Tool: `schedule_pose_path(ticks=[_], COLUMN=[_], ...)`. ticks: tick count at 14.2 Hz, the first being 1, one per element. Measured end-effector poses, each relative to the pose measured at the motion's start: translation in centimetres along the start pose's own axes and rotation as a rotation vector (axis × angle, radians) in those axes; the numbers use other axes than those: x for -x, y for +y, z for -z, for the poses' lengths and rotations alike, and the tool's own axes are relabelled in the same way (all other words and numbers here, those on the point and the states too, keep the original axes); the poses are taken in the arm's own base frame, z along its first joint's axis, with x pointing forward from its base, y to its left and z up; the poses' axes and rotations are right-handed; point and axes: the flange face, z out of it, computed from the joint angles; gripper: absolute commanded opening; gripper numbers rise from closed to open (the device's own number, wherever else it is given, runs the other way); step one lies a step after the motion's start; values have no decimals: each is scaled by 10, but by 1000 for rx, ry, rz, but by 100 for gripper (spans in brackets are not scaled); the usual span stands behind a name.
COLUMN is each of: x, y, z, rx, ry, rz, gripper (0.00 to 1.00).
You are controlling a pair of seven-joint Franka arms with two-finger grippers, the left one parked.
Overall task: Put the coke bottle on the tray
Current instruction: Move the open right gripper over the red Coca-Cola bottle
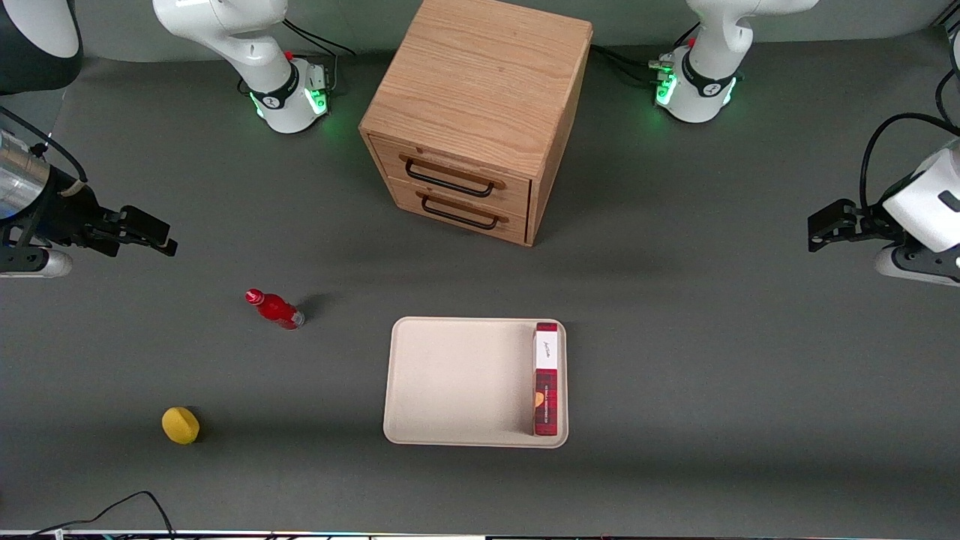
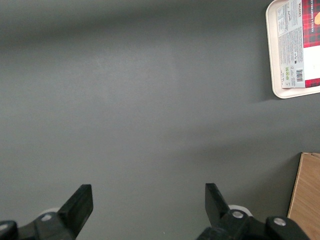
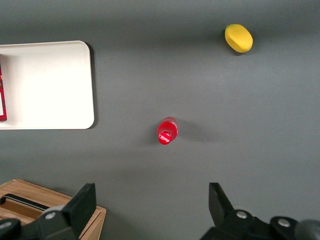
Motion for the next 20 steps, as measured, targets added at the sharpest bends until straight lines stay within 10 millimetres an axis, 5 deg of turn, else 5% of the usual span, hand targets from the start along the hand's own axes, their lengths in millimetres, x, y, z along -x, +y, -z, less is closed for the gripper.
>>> schedule_pose_path(ticks=[12,16,20], x=[-9,-13,-12], y=[2,2,5], z=[-13,-36,-84], rx=[5,14,14], ry=[-19,-72,-68], rz=[-8,-10,-16], gripper=[100,100,100])
